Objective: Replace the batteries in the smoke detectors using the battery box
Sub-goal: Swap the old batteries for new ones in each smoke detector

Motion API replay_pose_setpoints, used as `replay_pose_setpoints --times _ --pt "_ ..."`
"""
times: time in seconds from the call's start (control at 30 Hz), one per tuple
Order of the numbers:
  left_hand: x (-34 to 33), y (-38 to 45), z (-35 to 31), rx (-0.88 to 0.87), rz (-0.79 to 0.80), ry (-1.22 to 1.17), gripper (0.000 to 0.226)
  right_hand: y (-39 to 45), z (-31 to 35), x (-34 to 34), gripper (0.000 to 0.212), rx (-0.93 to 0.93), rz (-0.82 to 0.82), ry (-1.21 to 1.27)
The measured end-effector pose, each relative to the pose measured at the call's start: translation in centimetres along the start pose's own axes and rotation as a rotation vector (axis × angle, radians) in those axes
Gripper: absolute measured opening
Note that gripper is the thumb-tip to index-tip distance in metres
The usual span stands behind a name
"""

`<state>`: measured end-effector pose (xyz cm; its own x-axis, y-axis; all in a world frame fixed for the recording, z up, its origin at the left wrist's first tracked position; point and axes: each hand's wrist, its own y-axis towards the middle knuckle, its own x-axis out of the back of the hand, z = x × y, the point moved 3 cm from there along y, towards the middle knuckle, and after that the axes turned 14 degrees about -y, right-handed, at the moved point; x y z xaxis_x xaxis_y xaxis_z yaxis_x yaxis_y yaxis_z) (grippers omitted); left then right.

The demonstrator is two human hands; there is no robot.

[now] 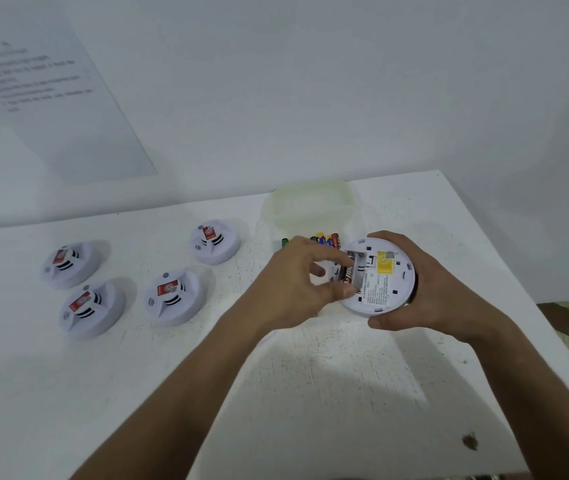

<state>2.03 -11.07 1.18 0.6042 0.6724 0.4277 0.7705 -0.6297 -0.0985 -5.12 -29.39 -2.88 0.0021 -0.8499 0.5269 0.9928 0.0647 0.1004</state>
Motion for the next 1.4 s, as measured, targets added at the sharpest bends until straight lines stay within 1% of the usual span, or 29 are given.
replay_pose_setpoints --times 0.07,0.13,0.2,0.3,0.43,0.5,0.53,0.57,0.6,0.67,0.7,0.77,0.93,1.0,1.17,1.3,1.4 --pt "0.5 0.1 0.3 0.082 0.017 -0.154 0.05 0.1 0.0 0.0 0.095 0.003 0.025 0.024" --pt "0.7 0.2 0.5 0.151 0.069 -0.281 0.062 0.2 -0.2 -0.1 0.096 -0.007 0.06 0.046" --pt "0.7 0.2 0.6 0.18 0.104 -0.381 0.075 0.3 -0.5 -0.2 0.095 -0.017 0.088 0.051" --pt "0.6 0.2 1.0 0.207 0.093 -0.499 0.088 0.3 -0.6 -0.2 0.097 -0.027 0.104 0.046" --pt "0.2 0.3 1.8 0.248 0.067 -0.613 0.08 0.5 -0.6 -0.2 0.099 -0.017 0.107 0.032" --pt "0.1 0.7 2.1 0.258 0.034 -0.625 0.07 0.5 -0.7 0.0 0.098 -0.025 0.09 0.026" --pt "0.1 0.9 2.2 0.259 0.009 -0.598 0.061 0.3 -0.9 0.3 0.098 -0.031 0.074 0.027" --pt "0.3 1.1 2.5 0.262 -0.023 -0.52 0.051 0.2 -1.0 0.6 0.097 -0.037 0.058 0.03" --pt "0.5 1.3 2.8 0.258 -0.057 -0.374 0.045 -0.1 -1.0 1.0 0.096 -0.042 0.041 0.038" --pt "0.9 1.9 3.7 0.232 -0.086 0.002 0.04 -0.6 -1.3 1.8 0.095 -0.061 0.007 0.05" --pt "0.8 2.3 4.1 0.221 -0.07 0.155 0.04 -0.8 -1.5 2.1 0.094 -0.071 -0.005 0.05" --pt "0.2 3.1 4.6 0.209 -0.012 0.366 0.04 -1.2 -1.7 2.3 0.094 -0.084 -0.008 0.052" --pt "-1.4 5.0 5.2 0.222 0.108 0.769 0.038 -1.8 -1.8 1.9 0.095 -0.099 0.009 0.046" --pt "-1.6 5.3 5.4 0.222 0.122 0.845 0.038 -1.9 -2.0 1.9 0.095 -0.102 0.006 0.044" --pt "-1.6 5.6 5.3 0.212 0.159 0.894 0.031 -2.3 -2.2 2.0 0.095 -0.106 0.004 0.04" --pt "-1.7 5.7 5.2 0.192 0.159 0.849 0.033 -2.3 -2.3 1.9 0.094 -0.104 0.002 0.041" --pt "-1.5 5.6 5.2 0.172 0.146 0.741 0.03 -2.3 -2.4 1.9 0.093 -0.102 0.0 0.05"
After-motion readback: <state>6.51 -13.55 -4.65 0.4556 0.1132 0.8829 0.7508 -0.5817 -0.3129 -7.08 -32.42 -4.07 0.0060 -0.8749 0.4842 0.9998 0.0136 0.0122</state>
